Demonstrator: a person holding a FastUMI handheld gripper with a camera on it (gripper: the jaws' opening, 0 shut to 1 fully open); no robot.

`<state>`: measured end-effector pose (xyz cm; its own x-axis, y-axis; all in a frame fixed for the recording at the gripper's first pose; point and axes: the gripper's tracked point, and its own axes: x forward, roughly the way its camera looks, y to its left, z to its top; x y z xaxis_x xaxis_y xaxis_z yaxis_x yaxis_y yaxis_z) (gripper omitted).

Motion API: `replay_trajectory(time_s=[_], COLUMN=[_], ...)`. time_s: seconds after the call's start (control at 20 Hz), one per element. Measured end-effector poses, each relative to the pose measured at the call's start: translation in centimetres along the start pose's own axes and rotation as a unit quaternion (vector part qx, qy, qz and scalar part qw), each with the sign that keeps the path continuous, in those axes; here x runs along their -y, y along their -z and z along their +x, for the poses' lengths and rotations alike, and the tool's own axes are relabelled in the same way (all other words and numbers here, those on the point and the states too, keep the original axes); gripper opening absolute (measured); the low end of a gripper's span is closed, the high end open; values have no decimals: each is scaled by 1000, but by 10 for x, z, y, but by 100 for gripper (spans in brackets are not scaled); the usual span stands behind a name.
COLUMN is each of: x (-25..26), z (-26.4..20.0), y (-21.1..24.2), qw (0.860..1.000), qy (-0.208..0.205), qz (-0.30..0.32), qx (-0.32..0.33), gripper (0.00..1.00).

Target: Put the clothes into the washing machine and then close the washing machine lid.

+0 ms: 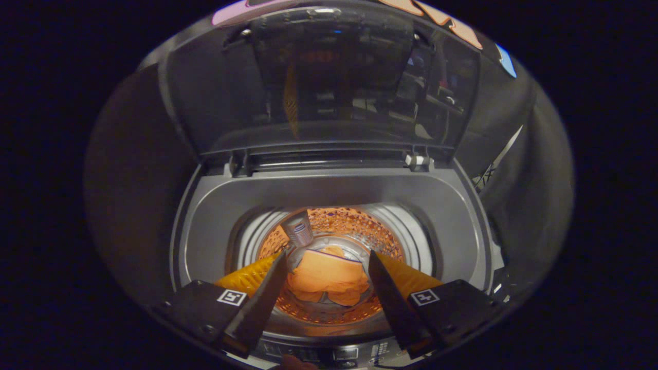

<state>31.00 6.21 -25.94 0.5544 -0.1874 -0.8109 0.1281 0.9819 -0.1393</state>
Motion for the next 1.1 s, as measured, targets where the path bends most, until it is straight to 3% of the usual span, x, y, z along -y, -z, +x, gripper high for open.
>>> replay_trajectory(time_s=[0.2,0.75,1.1], x=[-12,-22,-32], z=[-35,-153,-208], y=[-34,-92,-162], qw=[994,976,947], qy=[-20,-15,-12], qz=[18,-2,13], qx=[108,218,320], gripper=[100,99,99])
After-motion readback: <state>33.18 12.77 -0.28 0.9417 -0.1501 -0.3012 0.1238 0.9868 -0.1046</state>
